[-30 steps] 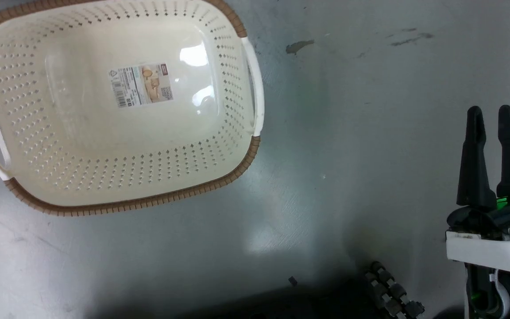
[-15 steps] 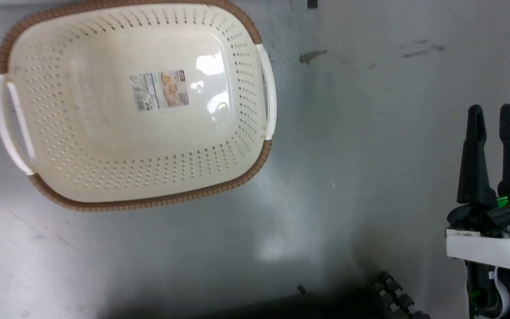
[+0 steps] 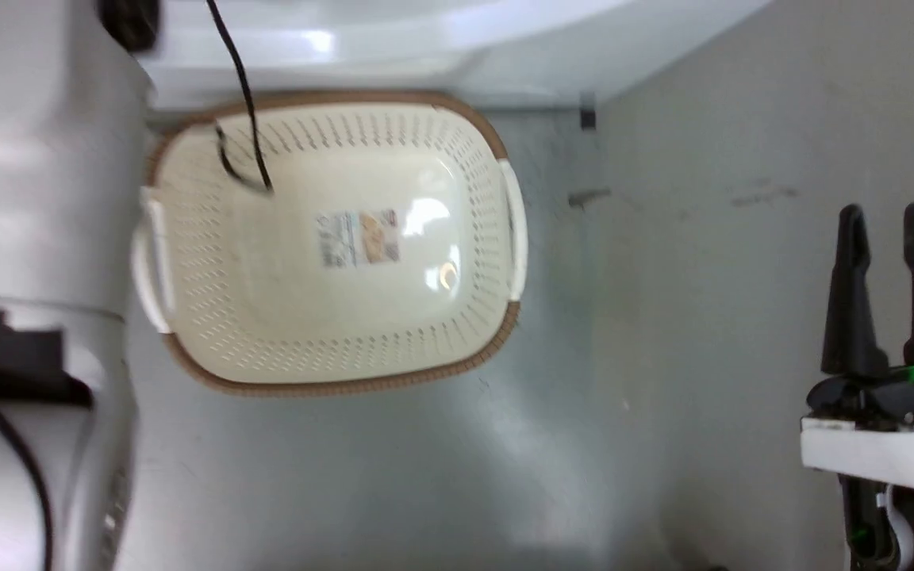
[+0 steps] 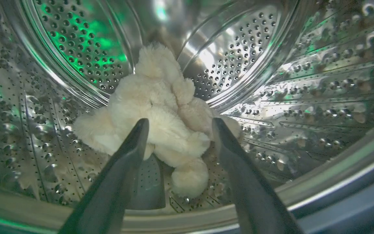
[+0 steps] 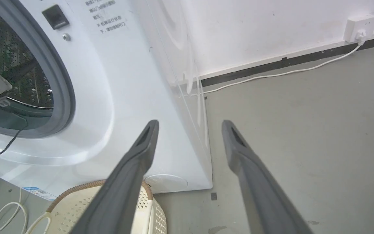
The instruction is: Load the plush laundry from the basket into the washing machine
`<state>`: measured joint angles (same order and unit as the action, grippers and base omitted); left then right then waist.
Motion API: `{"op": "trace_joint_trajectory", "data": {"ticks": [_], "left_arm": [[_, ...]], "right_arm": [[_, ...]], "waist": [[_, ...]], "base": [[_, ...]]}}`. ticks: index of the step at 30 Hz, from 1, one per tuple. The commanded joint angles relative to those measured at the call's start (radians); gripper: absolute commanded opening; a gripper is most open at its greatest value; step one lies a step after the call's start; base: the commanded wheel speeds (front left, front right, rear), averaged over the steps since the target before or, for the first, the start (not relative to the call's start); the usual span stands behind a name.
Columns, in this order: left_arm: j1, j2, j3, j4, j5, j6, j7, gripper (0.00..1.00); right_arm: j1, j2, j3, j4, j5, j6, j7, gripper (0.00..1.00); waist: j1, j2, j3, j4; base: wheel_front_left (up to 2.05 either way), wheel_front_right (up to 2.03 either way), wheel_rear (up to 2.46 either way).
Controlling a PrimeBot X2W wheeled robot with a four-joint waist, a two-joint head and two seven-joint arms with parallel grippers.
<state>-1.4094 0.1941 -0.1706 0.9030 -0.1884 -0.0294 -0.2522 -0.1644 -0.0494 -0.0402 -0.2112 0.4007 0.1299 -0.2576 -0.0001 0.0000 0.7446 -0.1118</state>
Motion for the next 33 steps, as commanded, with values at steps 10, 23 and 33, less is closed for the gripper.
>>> {"op": "trace_joint_trajectory", "data": {"ticks": [10,23,33], "left_arm": [[0.284,-0.069,0.039,-0.110,-0.050,-0.004,-0.009,1.00],[0.621,-0.117,0.050,-0.256,-0.081,-0.003,-0.009,1.00],[0.821,-0.118,0.057,-0.358,-0.106,-0.019,-0.009,1.00]], "right_arm": [[0.064,-0.001,-0.001,0.051,-0.035,0.001,-0.004,1.00],[0.143,-0.001,0.015,0.118,-0.044,0.001,-0.004,1.00],[0.211,-0.001,0.020,0.152,-0.047,0.001,-0.004,1.00]], "waist": [[0.0001,0.0000,-0.237,0.092],[0.0001,0.0000,-0.465,0.106],[0.0001,0.0000,-0.603,0.098]], "base": [[0.00,0.00,0.00],[0.00,0.00,0.00],[0.00,0.00,0.00]]}}
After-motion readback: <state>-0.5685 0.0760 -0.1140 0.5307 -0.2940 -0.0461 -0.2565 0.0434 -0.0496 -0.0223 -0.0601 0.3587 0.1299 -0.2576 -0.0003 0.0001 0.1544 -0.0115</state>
